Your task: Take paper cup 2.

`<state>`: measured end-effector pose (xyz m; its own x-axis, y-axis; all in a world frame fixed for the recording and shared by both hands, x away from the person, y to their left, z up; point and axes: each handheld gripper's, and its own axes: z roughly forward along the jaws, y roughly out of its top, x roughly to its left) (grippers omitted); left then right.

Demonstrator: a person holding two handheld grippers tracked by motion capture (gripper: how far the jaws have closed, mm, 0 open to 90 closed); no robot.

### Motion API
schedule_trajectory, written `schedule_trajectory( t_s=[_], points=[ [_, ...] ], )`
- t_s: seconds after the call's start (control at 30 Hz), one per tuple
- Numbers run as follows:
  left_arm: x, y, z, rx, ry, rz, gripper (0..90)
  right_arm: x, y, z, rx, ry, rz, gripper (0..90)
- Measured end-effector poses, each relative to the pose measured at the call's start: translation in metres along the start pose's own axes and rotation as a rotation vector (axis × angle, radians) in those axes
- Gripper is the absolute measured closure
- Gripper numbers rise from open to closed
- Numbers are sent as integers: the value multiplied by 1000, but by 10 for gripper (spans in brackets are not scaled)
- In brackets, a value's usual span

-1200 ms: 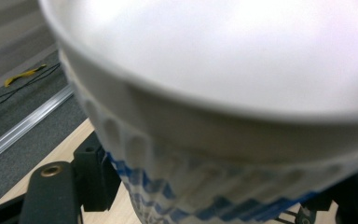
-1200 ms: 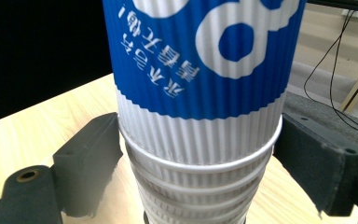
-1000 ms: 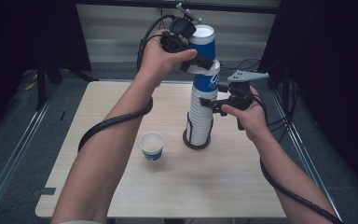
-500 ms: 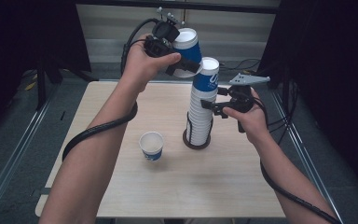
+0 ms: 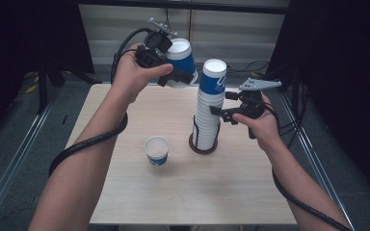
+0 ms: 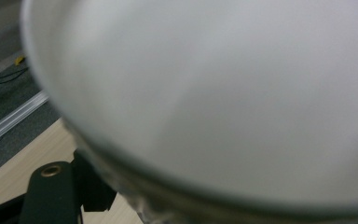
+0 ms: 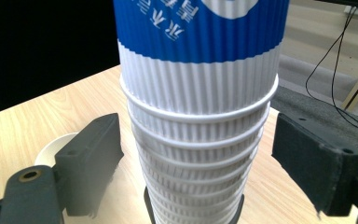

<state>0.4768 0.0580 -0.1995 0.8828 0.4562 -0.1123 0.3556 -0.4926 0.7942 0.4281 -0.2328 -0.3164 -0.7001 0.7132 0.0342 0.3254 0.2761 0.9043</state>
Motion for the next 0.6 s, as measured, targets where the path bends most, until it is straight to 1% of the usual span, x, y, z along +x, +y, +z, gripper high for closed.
schedule_trajectory(
  t_s=[0.07,0.1,0.13,0.2,0.27,0.33,0.37,0.4,0.43,0.47,0.5,0.53,0.57,0.6],
  points=[
    [2,-5,0,11,5,1,243,0,-1,-2,6,-2,-4,152],
    [2,-5,0,11,5,1,243,0,-2,-2,10,-2,-4,152],
    [4,-10,1,28,6,5,243,0,-2,-3,13,1,-5,151],
    [4,-13,2,32,11,4,244,1,-3,-3,14,2,-8,150],
    [5,-20,3,55,17,17,245,3,-4,-5,20,9,-15,148],
    [5,-25,4,77,21,22,245,4,-4,-6,24,6,-22,148],
    [5,-25,4,77,21,22,246,5,-5,-6,31,6,-21,147],
    [4,-27,5,87,21,21,246,5,-6,-7,35,7,-26,146],
    [3,-31,8,111,29,35,246,6,-6,-7,39,9,-30,146],
    [3,-33,9,119,24,38,246,6,-7,-8,47,11,-41,146],
    [3,-33,9,119,24,38,246,6,-7,-8,47,11,-41,146],
    [3,-37,11,139,23,42,246,8,-9,-9,63,17,-46,146],
    [3,-37,11,139,23,42,246,8,-9,-9,63,17,-46,146],
    [2,-42,14,146,18,41,247,10,-11,-10,75,22,-57,145]
  ],
)
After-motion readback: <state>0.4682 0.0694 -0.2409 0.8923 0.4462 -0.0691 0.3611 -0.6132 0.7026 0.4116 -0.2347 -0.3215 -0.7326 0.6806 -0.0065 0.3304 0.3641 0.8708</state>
